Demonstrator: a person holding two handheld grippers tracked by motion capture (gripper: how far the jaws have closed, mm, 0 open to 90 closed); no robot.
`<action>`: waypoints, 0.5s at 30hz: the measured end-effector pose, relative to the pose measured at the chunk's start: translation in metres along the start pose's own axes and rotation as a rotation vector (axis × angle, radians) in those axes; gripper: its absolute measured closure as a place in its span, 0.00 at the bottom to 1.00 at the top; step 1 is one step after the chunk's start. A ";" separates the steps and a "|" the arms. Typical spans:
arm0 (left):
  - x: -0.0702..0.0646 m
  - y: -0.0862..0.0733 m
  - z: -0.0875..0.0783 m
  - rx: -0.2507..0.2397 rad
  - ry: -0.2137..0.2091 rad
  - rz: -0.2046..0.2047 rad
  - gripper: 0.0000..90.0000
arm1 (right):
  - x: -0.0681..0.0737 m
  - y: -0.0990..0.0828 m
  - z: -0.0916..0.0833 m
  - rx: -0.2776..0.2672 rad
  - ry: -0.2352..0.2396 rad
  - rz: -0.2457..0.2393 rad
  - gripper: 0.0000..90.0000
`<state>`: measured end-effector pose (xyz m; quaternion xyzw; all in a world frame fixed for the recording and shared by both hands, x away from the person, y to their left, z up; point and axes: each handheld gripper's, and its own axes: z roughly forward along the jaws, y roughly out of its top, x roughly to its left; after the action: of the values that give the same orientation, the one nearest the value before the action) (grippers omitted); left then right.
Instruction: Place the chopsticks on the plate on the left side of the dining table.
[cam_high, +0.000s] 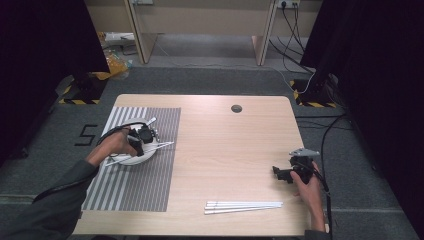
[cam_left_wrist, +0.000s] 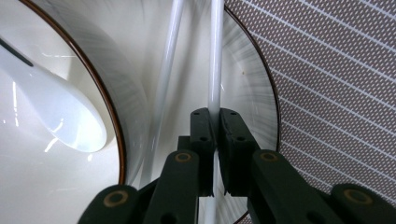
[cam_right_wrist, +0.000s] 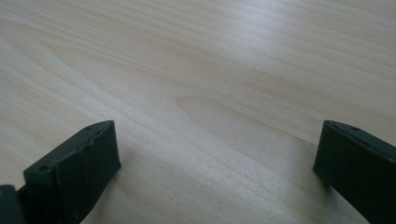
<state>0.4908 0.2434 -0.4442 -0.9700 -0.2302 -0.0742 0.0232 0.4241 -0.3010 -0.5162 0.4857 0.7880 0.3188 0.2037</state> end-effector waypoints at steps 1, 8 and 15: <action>0.000 -0.001 0.000 0.000 0.002 0.002 0.93 | 0.000 0.000 0.000 0.001 0.000 0.000 0.00; 0.003 -0.010 0.003 0.008 0.028 -0.016 0.90 | 0.000 0.000 0.000 0.001 0.000 0.000 0.00; 0.010 -0.024 0.000 -0.010 0.067 -0.063 0.86 | 0.000 0.000 0.000 0.001 0.000 0.000 0.00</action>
<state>0.4892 0.2694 -0.4418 -0.9594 -0.2592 -0.1086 0.0239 0.4240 -0.3010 -0.5160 0.4858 0.7883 0.3182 0.2033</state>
